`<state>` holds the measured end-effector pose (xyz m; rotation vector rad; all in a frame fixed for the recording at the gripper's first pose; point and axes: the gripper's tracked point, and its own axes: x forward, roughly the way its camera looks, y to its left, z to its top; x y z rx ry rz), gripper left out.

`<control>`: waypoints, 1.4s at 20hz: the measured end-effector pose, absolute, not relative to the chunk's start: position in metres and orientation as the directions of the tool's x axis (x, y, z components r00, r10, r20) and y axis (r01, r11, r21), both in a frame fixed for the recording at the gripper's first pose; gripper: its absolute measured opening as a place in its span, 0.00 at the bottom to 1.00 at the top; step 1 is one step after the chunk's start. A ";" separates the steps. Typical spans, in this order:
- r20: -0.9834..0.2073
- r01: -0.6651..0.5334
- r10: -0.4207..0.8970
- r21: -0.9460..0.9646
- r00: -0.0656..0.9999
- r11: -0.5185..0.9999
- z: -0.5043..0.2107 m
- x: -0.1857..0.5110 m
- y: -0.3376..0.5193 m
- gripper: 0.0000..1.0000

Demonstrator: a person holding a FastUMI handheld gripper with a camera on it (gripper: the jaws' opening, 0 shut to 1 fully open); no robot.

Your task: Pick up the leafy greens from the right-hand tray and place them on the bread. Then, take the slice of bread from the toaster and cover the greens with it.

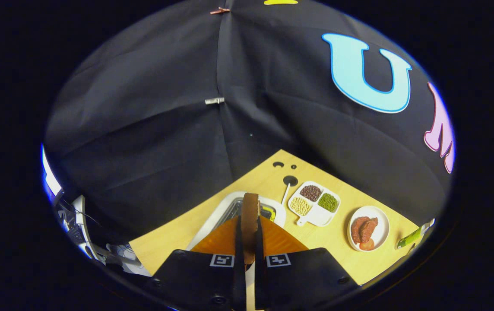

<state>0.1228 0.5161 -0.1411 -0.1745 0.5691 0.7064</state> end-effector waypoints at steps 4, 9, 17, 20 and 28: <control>-0.471 -0.652 0.592 0.045 0.654 0.757 -0.098 0.121 0.492 0.12; -0.412 -0.586 0.570 0.100 0.711 0.804 -0.070 0.120 0.433 0.12; -0.513 -0.517 0.527 0.177 0.677 0.837 -0.149 0.093 0.350 0.12; -0.557 -0.505 0.531 0.218 0.639 0.835 -0.191 0.078 0.335 0.12; -0.632 -0.471 0.549 0.309 0.548 0.826 -0.271 0.055 0.310 0.12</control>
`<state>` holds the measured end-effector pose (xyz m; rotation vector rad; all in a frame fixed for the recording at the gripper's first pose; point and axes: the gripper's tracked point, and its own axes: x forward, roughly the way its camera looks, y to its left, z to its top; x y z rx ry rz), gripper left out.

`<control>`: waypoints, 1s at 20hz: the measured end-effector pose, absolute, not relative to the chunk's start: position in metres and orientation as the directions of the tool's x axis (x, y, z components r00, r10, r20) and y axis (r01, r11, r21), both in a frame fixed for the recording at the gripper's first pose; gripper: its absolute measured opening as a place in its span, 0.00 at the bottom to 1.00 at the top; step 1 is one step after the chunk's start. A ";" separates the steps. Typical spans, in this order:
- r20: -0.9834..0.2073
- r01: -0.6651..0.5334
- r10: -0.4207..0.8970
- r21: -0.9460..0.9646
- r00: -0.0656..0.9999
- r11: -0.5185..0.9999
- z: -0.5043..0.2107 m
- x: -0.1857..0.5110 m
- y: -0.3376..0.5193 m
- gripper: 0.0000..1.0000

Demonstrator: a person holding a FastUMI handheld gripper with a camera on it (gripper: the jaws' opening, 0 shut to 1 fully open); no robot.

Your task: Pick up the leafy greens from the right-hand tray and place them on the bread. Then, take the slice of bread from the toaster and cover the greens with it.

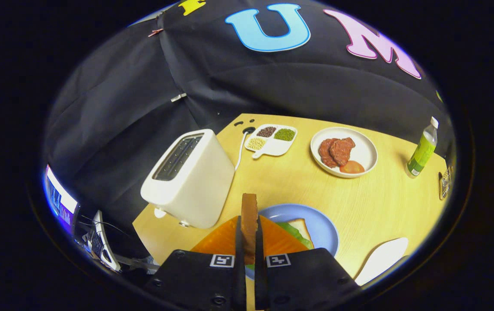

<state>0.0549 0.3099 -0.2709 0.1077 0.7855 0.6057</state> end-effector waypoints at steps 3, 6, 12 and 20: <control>-0.645 -0.437 0.555 0.355 0.525 0.826 -0.288 0.053 0.296 0.12; -0.662 -0.397 0.535 0.365 0.525 0.842 -0.299 0.059 0.281 0.12; -0.717 -0.335 0.438 0.293 0.542 0.895 -0.321 0.068 0.246 0.31; -0.726 -0.312 0.364 0.213 0.584 0.926 -0.330 0.065 0.219 0.79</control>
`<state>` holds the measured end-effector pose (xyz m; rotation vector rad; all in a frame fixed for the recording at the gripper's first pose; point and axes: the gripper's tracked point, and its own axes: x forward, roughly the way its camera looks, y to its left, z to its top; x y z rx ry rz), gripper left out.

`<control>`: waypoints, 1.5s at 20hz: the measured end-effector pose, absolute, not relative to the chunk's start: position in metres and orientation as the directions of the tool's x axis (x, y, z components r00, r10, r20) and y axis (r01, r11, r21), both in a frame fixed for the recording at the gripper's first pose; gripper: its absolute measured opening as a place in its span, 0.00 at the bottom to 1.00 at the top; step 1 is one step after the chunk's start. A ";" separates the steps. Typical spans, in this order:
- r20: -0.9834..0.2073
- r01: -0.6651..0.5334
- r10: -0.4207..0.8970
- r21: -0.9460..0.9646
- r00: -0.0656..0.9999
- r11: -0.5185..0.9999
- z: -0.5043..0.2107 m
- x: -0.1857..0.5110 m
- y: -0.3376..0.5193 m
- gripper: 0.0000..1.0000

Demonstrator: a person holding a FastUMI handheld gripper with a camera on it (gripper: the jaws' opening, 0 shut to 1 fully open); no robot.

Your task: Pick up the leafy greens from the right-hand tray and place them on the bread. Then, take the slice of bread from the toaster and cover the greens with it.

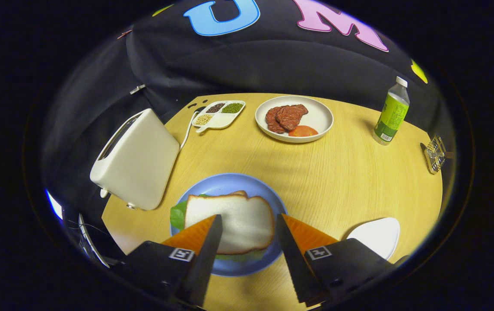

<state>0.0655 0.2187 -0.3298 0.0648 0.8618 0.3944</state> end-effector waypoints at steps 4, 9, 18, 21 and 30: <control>-0.661 -0.289 0.339 0.188 0.670 0.939 -0.302 0.069 0.200 0.99; -0.556 -0.210 0.253 0.140 0.792 0.968 -0.244 0.071 0.139 0.99; -0.231 -0.053 0.072 0.089 0.970 0.995 -0.095 0.053 -0.006 0.99; -0.176 -0.029 0.042 0.072 0.983 0.997 -0.060 0.037 -0.038 0.99; -0.121 -0.023 0.031 0.062 0.992 0.998 -0.031 0.004 -0.070 0.99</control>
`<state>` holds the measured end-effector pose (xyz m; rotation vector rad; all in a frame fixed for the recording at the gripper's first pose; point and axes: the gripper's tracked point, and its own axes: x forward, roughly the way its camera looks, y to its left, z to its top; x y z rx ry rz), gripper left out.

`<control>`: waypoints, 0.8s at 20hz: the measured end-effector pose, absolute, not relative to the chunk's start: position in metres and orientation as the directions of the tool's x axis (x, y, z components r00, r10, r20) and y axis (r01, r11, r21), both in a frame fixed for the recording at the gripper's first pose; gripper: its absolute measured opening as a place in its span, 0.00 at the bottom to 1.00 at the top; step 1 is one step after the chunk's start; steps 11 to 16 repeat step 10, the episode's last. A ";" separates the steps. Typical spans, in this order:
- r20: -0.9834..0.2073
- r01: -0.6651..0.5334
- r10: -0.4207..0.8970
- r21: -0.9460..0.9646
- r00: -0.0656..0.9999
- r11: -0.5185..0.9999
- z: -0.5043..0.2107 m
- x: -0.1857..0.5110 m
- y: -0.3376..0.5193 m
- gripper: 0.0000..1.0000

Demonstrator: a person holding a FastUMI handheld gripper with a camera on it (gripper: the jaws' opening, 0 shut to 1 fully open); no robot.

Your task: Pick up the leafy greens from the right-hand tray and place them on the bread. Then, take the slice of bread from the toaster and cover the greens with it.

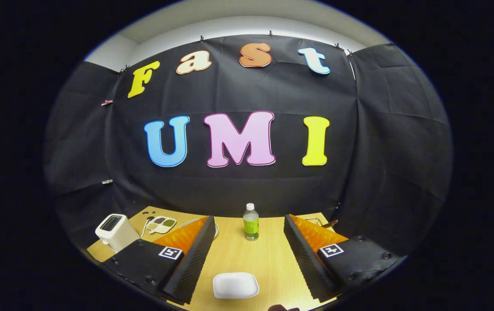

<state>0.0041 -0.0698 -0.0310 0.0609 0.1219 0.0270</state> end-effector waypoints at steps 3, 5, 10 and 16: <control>-0.130 -0.066 0.072 0.044 0.989 0.997 -0.031 0.004 -0.049 0.99; -0.135 -0.088 0.093 0.047 0.987 0.995 -0.029 0.008 -0.038 0.99; -0.114 -0.092 0.099 0.068 0.989 0.993 -0.019 0.015 -0.026 0.98; -0.114 -0.092 0.099 0.068 0.989 0.993 -0.019 0.015 -0.026 0.98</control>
